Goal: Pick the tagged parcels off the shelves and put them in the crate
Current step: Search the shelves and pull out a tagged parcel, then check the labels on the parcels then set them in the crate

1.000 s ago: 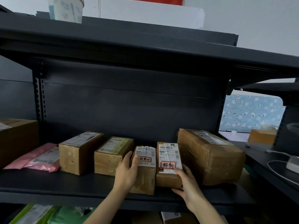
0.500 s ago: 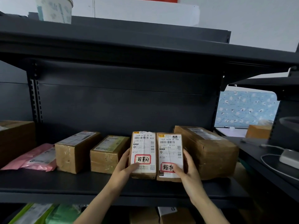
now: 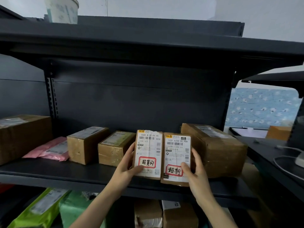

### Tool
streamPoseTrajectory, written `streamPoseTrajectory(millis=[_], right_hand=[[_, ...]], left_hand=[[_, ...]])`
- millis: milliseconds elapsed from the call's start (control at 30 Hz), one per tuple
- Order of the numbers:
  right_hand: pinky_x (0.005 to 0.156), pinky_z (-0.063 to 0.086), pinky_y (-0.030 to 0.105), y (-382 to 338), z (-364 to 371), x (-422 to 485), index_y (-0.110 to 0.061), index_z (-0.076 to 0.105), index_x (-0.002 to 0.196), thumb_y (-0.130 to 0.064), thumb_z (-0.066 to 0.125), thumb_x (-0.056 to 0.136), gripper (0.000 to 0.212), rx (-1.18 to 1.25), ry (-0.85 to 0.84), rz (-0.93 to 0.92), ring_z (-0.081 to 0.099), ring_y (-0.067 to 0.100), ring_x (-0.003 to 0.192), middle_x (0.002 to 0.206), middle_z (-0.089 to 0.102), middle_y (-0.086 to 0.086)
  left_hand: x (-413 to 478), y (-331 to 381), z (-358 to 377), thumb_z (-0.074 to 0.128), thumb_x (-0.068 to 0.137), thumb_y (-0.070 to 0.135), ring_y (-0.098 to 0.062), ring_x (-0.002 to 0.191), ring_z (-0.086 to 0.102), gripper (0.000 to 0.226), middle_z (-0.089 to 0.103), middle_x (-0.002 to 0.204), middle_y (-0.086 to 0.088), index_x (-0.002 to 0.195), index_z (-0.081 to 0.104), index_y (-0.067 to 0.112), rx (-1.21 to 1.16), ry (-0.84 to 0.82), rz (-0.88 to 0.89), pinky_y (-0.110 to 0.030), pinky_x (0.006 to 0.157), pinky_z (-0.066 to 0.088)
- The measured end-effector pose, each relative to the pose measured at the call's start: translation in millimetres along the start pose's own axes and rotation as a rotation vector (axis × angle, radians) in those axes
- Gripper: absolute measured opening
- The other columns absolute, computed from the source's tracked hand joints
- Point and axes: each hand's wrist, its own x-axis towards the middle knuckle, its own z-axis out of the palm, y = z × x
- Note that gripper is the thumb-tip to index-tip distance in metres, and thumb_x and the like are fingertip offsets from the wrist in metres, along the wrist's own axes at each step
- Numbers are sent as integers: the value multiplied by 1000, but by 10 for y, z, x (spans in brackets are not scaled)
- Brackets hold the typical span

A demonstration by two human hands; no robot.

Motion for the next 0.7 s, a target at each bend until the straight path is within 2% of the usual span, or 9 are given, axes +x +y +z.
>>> streamPoseTrajectory(millis=[100,200,267,367,467,567,700], right_hand=[[86,53,30,32,42,-12,-58,27,121,-23,56,91,54,3,-38,-9,53,17,119,141,43,0],[79,53,24,35,132,-37,-66,31,110,-23,57,90,53,34,-81,-22,54,16,116,137,46,-2],[79,53,26,35,215,-56,-67,32,107,-23,57,90,53,54,-105,-28,54,16,116,136,47,-2],[73,52,21,17,373,-88,-65,31,112,-22,57,90,55,70,-138,-18,55,14,113,134,47,-2],[65,49,16,-17,561,-138,-62,28,115,-22,56,90,55,76,-167,-14,55,8,108,134,47,-3],[73,51,21,-57,743,-218,-61,30,117,-23,57,90,54,92,-207,-5,56,11,111,134,49,-3],[75,53,23,-153,1026,-348,-63,33,115,-22,57,90,53,100,-246,-20,56,10,111,133,50,-3]], left_hand=[[-99,15,-43,75,72,15,-12,112,62,74,62,122,12,121,40,59,14,37,2,-37,91,53],[-205,47,-110,70,69,15,-11,110,63,72,65,117,16,121,42,57,3,77,6,-30,84,56],[-277,76,-166,69,68,11,-11,108,64,70,65,117,13,121,43,50,-9,113,8,-25,78,56],[-399,150,-271,68,68,11,-9,103,66,68,63,117,8,121,42,43,9,159,22,-19,74,55],[-548,224,-420,68,68,16,-12,102,66,67,60,119,0,123,40,42,49,200,41,-21,74,55],[-702,261,-594,68,67,19,-18,103,66,70,59,120,-5,125,39,44,77,237,49,-30,78,57],[-925,327,-878,69,67,18,-19,101,67,67,61,115,-5,122,42,45,83,267,66,-29,75,57]])
